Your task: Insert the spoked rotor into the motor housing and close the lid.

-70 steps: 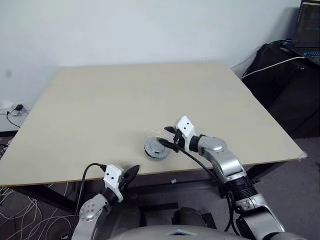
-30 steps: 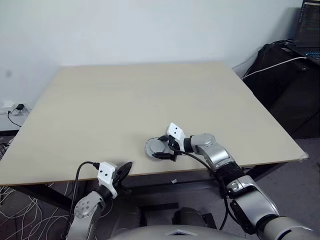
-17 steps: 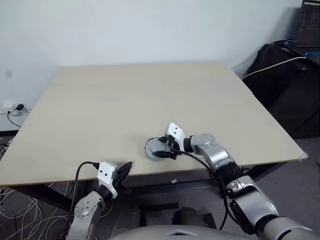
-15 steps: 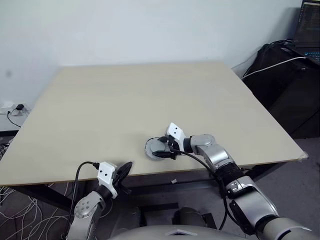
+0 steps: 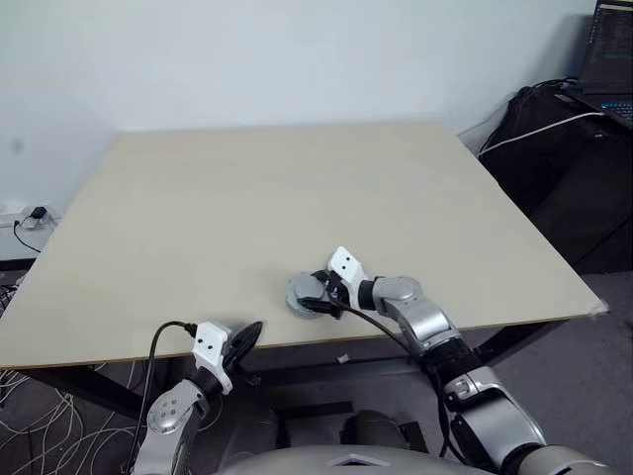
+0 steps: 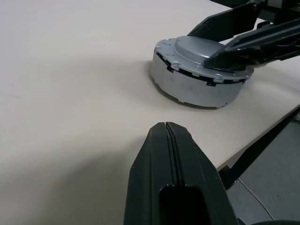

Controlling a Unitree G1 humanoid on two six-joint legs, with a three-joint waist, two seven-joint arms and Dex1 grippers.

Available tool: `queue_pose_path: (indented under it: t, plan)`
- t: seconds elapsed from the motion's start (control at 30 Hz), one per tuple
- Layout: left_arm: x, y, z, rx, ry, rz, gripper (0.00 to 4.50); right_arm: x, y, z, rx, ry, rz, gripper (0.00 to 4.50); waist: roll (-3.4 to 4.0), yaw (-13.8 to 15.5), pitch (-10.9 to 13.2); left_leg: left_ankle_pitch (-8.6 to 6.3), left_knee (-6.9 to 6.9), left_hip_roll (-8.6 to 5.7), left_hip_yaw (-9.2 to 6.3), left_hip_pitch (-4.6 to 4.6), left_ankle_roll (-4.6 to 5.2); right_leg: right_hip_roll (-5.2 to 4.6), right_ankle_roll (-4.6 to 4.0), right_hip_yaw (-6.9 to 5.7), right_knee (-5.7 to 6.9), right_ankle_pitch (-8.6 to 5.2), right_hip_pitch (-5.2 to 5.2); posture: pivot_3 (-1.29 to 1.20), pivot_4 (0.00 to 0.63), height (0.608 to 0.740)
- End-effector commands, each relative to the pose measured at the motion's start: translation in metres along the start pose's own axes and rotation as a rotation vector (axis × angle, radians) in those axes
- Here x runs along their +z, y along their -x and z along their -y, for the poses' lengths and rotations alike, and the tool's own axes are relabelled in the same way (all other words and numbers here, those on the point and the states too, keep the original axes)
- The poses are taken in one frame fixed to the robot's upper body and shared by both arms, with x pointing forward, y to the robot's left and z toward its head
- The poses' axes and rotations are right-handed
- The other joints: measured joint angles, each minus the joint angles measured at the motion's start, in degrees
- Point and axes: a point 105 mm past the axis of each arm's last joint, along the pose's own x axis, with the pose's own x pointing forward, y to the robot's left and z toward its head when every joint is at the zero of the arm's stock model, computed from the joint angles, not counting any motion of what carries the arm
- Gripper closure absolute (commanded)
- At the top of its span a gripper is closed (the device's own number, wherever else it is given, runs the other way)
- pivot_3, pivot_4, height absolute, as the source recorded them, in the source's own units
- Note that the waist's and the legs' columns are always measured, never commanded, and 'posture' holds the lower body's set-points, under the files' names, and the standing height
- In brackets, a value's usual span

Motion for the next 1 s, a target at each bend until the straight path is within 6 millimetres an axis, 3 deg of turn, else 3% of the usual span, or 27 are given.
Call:
queue_pose_path:
  t: [0.03,0.5,1.0]
  plan:
    - [0.009,-0.003,0.004,-0.019,-0.018,0.038,4.5,-0.002,-0.001,0.002,-0.034,-0.005,-0.019,1.21,0.0,-0.01,-0.03,0.0,0.0,0.0,0.0,0.02,0.0,0.01,0.0,0.01,0.0,0.0,0.01,0.0,0.0,0.74]
    - [0.01,-0.004,0.002,-0.011,-0.009,0.041,4.5,-0.014,-0.002,0.005,-0.073,0.011,-0.12,1.21,0.12,-0.04,-0.37,0.0,0.0,0.03,0.0,0.15,0.0,0.03,0.07,0.05,0.04,-0.02,0.1,0.0,0.0,0.74]
    - [0.01,-0.005,0.002,-0.013,-0.012,0.039,4.5,-0.014,-0.002,0.011,-0.083,0.053,-0.154,1.21,0.35,0.01,-0.56,0.0,-0.01,0.03,0.0,0.16,-0.01,0.02,0.23,0.08,0.03,-0.1,0.1,0.0,0.0,0.74]
